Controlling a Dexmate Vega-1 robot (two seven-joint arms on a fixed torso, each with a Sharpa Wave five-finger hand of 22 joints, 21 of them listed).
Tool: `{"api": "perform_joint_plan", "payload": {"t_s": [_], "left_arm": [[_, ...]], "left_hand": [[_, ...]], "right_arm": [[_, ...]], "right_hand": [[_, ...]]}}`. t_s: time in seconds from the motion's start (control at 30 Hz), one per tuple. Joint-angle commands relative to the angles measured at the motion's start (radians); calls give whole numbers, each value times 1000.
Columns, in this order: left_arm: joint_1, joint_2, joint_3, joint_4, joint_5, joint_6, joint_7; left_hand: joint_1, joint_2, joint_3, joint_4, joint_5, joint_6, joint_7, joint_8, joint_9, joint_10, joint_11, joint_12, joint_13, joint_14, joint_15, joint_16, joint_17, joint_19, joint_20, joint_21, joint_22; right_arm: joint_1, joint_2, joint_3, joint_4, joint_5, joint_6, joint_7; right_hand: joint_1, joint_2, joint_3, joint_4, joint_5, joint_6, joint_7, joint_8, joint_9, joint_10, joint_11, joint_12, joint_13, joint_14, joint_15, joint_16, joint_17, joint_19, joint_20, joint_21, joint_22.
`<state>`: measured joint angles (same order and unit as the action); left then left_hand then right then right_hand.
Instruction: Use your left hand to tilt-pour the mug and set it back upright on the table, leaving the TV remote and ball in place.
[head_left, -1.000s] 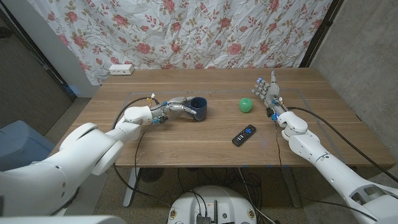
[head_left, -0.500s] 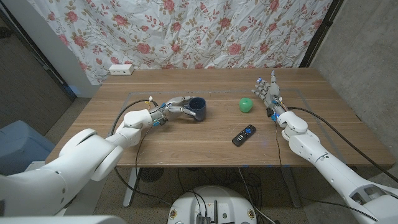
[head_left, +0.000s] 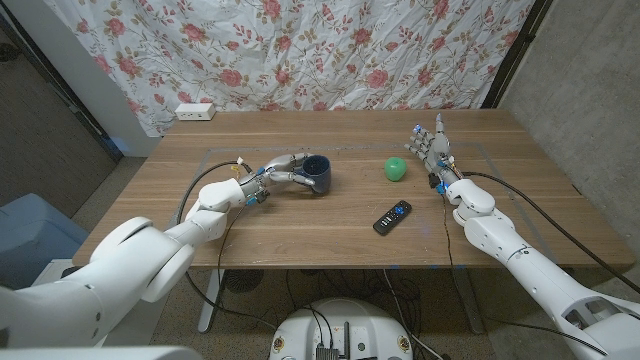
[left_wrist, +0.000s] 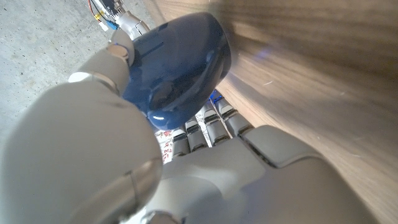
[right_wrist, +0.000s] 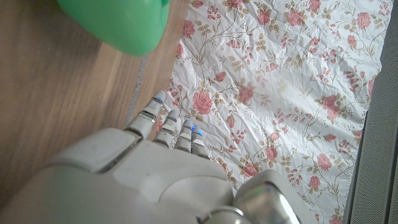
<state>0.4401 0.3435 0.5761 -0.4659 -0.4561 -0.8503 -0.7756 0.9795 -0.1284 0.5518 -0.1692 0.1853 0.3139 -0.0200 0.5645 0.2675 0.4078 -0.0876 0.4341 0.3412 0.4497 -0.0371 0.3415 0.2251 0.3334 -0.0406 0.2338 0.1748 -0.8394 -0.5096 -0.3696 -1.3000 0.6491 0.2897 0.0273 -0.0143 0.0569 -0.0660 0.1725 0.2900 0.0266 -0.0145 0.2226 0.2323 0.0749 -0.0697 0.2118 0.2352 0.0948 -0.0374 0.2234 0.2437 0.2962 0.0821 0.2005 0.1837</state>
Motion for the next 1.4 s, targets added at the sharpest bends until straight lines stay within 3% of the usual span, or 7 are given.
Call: {"api": "perform_joint_plan", "payload": {"t_s": [0.03,0.8,1.4], "left_arm": [[39,34,14,-83,36,-11,103],[192,216,8,-512,98,171,308],[259,343,-22,-764,186,295,439]], "left_hand": [[26,53,-17,-1,6,76,-1,104,44,81,-63,13,56,28,-133,15,12,24,-4,9,5],[14,71,-72,6,10,106,-3,140,43,126,-64,37,86,65,-138,50,32,54,1,13,8],[7,89,-99,9,14,120,3,159,37,144,-58,44,102,78,-134,65,39,62,2,11,8]], "right_arm": [[0,0,0,0,0,0,0],[0,0,0,-1,0,0,0],[0,0,0,0,0,0,0]], "right_hand": [[3,46,-6,0,7,8,0,0,3,3,-3,2,1,8,-4,8,2,3,0,9,2],[3,47,-8,0,7,8,-1,1,3,3,-3,2,1,8,-4,8,2,3,0,9,2],[4,47,-10,0,8,8,-1,0,3,3,-3,1,1,8,-4,8,2,3,0,9,2]]}}
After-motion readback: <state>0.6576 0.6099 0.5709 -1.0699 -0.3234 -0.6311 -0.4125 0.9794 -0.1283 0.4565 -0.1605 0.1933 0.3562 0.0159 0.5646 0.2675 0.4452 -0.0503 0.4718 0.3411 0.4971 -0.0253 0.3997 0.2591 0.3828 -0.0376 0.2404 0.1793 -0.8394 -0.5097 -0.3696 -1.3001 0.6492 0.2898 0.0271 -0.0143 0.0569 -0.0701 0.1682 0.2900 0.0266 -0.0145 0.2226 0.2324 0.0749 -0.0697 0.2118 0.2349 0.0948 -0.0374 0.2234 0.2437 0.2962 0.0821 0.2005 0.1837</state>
